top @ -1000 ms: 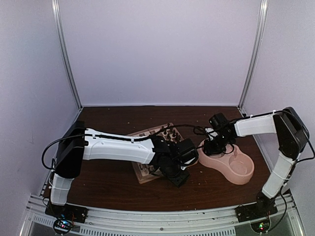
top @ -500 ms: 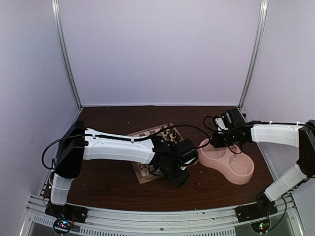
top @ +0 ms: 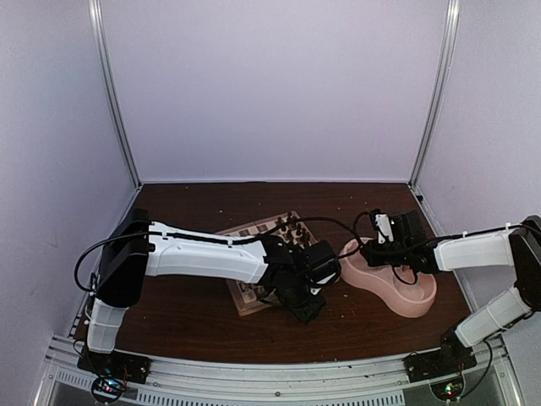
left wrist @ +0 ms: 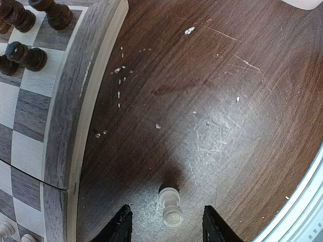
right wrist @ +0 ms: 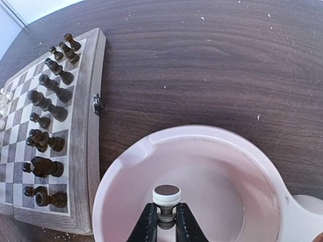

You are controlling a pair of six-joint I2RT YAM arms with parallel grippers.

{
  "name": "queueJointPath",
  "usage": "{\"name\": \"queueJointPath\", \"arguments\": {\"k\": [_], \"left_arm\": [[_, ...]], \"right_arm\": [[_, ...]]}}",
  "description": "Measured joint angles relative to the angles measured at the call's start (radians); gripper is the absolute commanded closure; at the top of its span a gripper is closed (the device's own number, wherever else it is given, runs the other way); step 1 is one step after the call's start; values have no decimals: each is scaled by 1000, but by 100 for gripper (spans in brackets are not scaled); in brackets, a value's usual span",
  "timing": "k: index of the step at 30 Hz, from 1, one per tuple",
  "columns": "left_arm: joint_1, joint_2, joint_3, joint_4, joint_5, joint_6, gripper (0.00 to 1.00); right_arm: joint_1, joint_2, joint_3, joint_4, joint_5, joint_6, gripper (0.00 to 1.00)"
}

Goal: Set up the chess pieces on the board
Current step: Pick up the rook at the center of the board.

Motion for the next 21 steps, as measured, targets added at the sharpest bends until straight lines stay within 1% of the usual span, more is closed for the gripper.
{"name": "queueJointPath", "arguments": {"k": [5,9,13,21], "left_arm": [[0,25,19,-3,10,-3,55],[0,44,35,-10,11,-3,56],[0,47,35,-27,10,-3,64],[0,51,37,-35,11,-3,85]], "right_arm": [[0,-7,-10,75,-6,0,85],[0,-14,-10,97,-7,0,85],[0,-15,-10,110,-7,0,86],[0,-15,-10,112,-7,0,86]]}}
